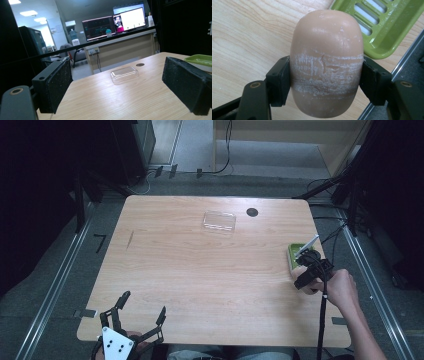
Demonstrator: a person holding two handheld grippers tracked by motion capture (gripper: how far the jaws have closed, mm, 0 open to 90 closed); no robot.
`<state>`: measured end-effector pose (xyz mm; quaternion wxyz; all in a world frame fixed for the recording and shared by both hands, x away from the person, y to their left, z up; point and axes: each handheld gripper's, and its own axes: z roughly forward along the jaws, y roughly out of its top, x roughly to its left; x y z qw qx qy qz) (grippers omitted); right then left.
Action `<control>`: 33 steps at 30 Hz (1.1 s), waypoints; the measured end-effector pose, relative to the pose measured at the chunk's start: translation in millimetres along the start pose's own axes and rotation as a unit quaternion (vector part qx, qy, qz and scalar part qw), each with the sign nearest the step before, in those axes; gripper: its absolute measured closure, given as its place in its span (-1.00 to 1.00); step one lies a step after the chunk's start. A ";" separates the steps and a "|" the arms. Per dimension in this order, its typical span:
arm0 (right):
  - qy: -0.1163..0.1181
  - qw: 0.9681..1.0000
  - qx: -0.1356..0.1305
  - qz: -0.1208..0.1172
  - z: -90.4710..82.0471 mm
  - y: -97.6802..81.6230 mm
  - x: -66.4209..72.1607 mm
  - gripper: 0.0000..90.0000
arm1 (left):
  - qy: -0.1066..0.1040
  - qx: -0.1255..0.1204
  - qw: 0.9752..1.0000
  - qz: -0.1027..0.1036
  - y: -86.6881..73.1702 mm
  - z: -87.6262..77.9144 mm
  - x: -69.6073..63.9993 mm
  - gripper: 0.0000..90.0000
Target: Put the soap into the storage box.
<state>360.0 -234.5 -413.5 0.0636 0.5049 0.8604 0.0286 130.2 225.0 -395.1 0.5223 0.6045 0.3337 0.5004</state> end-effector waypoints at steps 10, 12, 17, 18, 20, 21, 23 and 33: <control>-0.002 1.000 -0.004 0.011 -3.1 4.5 -8.6 -0.26 | 0.000 0.000 1.000 0.000 0.0 0.3 -0.1 -0.78; -0.002 1.000 -0.004 0.014 -3.7 6.2 -10.8 -0.26 | 0.000 0.000 1.000 0.000 -0.1 0.4 0.0 -0.78; -0.003 1.000 -0.007 0.024 -5.1 10.4 -17.6 -0.26 | 0.000 0.000 1.000 0.000 -0.1 0.5 0.1 -0.78; -0.004 1.000 -0.008 0.026 -4.9 11.3 -18.7 -0.25 | 0.000 0.000 1.000 -0.001 -0.1 0.5 0.1 -0.78; -0.003 1.000 -0.007 0.028 -4.4 13.2 -20.1 -0.26 | 0.000 0.000 1.000 -0.001 -0.1 0.5 0.2 -0.78; -0.003 1.000 -0.007 0.028 -4.1 14.2 -21.0 -0.26 | 0.000 0.000 1.000 -0.001 -0.1 0.5 0.2 -0.78; -0.003 1.000 -0.008 0.028 -3.9 16.2 -22.0 -0.25 | 0.000 0.000 1.000 -0.001 -0.1 0.5 0.3 -0.78; 0.000 0.999 -0.006 0.037 -3.3 25.2 -27.6 -0.25 | 0.000 0.000 1.000 -0.001 -0.1 0.5 0.3 -0.78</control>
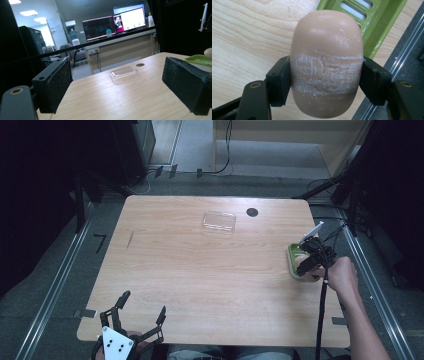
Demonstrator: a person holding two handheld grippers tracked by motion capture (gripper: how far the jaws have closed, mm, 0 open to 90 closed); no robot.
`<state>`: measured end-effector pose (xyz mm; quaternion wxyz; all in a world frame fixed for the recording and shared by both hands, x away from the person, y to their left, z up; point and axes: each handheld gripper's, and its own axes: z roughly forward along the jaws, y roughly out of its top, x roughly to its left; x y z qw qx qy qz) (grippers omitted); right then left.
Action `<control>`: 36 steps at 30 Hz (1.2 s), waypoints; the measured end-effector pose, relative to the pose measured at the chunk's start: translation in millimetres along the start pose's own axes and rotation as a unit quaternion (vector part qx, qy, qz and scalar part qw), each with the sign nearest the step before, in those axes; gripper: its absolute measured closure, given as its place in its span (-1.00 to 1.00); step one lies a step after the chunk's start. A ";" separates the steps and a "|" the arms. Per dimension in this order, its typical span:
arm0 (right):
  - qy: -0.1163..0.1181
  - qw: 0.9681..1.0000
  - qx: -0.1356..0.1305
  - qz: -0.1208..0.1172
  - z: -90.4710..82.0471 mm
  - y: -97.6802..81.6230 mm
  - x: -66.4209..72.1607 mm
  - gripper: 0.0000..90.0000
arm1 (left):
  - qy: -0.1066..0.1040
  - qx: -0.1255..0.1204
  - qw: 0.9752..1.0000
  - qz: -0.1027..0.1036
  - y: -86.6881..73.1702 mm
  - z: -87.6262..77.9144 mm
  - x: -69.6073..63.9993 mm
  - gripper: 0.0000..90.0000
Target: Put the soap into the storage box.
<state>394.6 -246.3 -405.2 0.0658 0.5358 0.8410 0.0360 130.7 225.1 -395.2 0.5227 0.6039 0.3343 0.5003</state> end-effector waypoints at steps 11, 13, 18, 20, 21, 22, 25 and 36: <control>0.002 1.000 -0.009 0.008 -1.0 11.2 -4.5 -0.25 | 0.000 0.000 1.000 -0.001 -0.1 0.1 -0.1 -0.78; 0.005 1.000 -0.011 0.008 -0.5 13.7 -5.5 -0.25 | 0.000 0.000 1.000 -0.001 0.0 0.0 -0.1 -0.78; 0.010 1.000 -0.012 0.020 0.8 19.3 -9.9 -0.25 | 0.001 0.000 1.000 -0.001 -0.1 -0.1 0.1 -0.78; 0.011 1.000 -0.015 0.022 1.5 20.9 -11.7 -0.25 | 0.001 0.000 1.000 -0.001 -0.1 0.0 0.1 -0.78; 0.011 1.000 -0.014 0.025 1.9 22.0 -12.7 -0.25 | 0.001 0.000 1.000 -0.002 -0.1 -0.1 0.1 -0.78; 0.011 0.999 -0.014 0.028 2.3 22.8 -13.0 -0.25 | 0.001 0.000 1.000 -0.002 -0.1 0.0 0.2 -0.78; 0.013 0.999 -0.013 0.035 3.3 24.6 -14.6 -0.25 | 0.001 0.000 1.000 -0.001 -0.1 0.0 0.1 -0.78; 0.017 0.998 -0.014 0.057 8.1 32.1 -22.7 -0.25 | 0.001 0.000 1.000 -0.002 -0.2 0.0 0.1 -0.78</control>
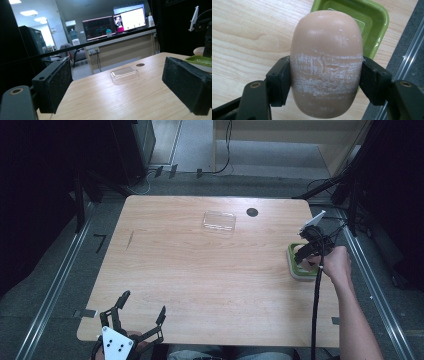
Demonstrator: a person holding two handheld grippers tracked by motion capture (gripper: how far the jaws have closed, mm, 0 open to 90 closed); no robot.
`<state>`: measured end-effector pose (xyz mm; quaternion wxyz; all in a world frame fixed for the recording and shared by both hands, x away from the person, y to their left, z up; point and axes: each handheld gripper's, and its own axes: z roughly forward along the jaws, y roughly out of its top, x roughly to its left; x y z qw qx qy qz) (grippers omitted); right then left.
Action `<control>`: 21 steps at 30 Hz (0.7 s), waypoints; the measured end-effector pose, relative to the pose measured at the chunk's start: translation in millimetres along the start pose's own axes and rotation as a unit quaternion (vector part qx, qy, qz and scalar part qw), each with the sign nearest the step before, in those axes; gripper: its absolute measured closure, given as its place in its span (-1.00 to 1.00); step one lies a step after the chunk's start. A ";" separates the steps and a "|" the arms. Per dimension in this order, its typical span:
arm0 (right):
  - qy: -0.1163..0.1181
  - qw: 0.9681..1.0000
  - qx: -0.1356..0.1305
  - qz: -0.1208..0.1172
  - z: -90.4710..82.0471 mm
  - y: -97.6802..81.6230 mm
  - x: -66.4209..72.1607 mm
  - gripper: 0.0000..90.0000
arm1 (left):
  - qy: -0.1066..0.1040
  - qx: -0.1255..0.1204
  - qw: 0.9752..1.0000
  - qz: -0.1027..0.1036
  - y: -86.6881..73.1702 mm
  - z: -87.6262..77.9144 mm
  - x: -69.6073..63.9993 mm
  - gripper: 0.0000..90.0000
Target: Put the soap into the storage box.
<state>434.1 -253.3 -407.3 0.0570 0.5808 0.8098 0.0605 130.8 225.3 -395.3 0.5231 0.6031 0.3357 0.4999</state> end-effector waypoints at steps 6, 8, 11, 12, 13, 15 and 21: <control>0.000 1.000 0.003 0.011 5.0 4.4 -3.1 -0.25 | 0.001 0.000 1.000 0.000 0.0 0.0 0.0 -0.78; 0.002 1.000 0.003 0.018 6.4 6.1 -4.5 -0.25 | 0.000 0.000 1.000 0.000 0.0 0.0 0.0 -0.78; 0.004 1.000 0.003 0.023 8.2 8.1 -6.0 -0.25 | 0.000 0.000 1.000 0.000 0.0 0.0 0.1 -0.78; 0.005 1.000 0.005 0.023 9.0 8.7 -6.1 -0.25 | 0.001 0.001 1.000 0.000 0.0 0.0 0.0 -0.78; 0.006 1.000 0.006 0.026 9.7 9.2 -6.0 -0.25 | 0.000 0.000 1.000 0.000 0.0 0.0 0.0 -0.78; 0.005 1.000 0.007 0.029 11.1 10.3 -7.2 -0.25 | 0.000 0.000 1.000 0.001 0.0 0.0 -0.1 -0.78; 0.010 0.999 0.010 0.039 17.0 14.4 -10.8 -0.25 | 0.000 0.001 1.000 0.000 0.0 0.2 -0.1 -0.78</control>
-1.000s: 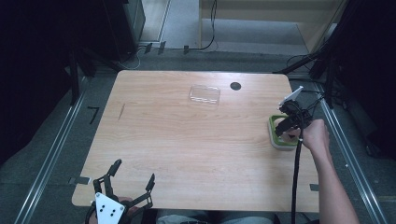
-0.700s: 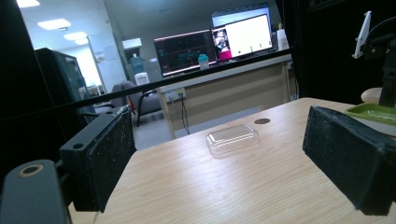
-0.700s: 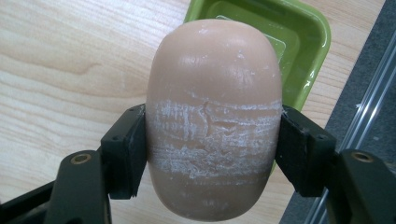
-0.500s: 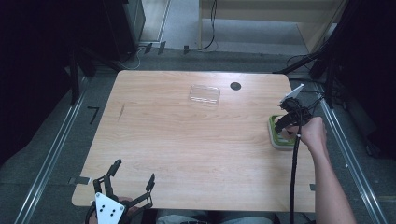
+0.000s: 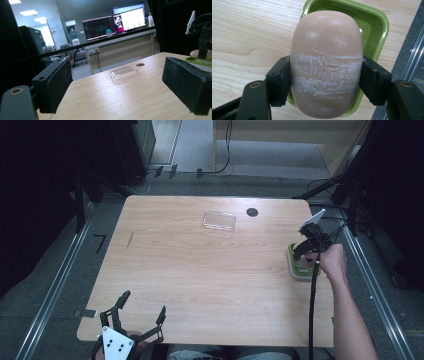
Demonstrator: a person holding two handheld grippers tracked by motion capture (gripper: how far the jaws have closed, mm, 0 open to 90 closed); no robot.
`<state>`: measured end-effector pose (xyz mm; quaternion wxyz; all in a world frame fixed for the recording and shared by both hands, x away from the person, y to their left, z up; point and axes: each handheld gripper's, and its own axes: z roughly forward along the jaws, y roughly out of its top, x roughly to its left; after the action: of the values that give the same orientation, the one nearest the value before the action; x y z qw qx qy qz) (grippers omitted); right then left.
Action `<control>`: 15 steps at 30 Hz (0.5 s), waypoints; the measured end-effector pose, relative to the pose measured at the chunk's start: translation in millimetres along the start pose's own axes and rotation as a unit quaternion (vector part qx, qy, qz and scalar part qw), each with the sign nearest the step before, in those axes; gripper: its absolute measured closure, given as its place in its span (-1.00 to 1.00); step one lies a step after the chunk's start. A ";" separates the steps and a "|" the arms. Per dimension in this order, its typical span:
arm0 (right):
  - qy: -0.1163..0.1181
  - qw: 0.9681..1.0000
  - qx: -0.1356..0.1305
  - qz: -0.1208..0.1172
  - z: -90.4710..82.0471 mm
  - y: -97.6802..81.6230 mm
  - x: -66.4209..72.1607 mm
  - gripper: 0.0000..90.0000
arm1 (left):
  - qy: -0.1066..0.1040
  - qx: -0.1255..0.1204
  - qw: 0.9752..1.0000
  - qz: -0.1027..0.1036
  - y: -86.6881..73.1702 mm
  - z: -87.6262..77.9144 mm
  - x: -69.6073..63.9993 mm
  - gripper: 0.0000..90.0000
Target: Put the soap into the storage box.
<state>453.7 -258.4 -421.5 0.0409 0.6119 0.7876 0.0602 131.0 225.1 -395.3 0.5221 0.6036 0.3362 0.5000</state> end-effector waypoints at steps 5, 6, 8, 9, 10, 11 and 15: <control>0.002 1.000 0.002 0.015 4.9 2.9 -3.9 -0.25 | 0.000 0.000 1.000 -0.001 -0.1 0.0 0.1 -0.78; 0.002 1.000 0.004 0.017 5.8 3.2 -4.6 -0.25 | 0.000 0.000 1.000 -0.001 -0.1 0.0 0.1 -0.78; 0.005 1.000 0.004 0.020 7.3 3.2 -6.0 -0.25 | 0.000 0.000 1.000 -0.001 -0.1 0.0 0.1 -0.78; 0.005 1.000 0.005 0.022 7.8 3.2 -6.4 -0.25 | 0.000 0.000 1.000 0.000 -0.1 0.0 0.1 -0.78; 0.006 1.000 0.007 0.025 8.1 3.2 -6.8 -0.25 | 0.000 0.000 1.000 0.000 0.0 0.0 0.1 -0.78; 0.005 1.000 0.006 0.025 8.7 3.2 -7.5 -0.25 | 0.000 0.000 1.000 0.000 0.0 0.0 0.1 -0.78; 0.009 1.000 0.006 0.030 11.1 3.7 -8.7 -0.25 | -0.001 -0.001 1.000 0.000 -0.1 0.1 0.0 -0.78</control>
<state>460.9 -265.4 -432.0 0.0283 0.6346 0.7698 0.0624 131.0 225.1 -395.4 0.5225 0.6037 0.3355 0.5000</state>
